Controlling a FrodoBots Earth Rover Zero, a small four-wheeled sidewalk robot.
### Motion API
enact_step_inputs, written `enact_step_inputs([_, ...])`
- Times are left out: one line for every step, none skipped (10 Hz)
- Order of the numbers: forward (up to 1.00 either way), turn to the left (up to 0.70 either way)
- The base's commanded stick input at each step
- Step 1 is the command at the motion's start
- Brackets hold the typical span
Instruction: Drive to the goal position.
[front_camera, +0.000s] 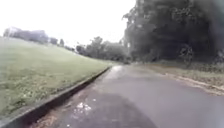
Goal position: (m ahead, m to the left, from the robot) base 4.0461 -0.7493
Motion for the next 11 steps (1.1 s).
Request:
enact_step_inputs([1.0,-0.28])
enact_step_inputs([1.0,-0.28])
enact_step_inputs([1.0,-0.28])
enact_step_inputs([1.0,-0.28])
enact_step_inputs([1.0,-0.28])
enact_step_inputs([1.0,-0.24])
enact_step_inputs([1.0,-0.19])
enact_step_inputs([1.0,-0.14])
enact_step_inputs([1.0,-0.09])
enact_step_inputs([1.0,-0.03])
enact_step_inputs([1.0,0.01])
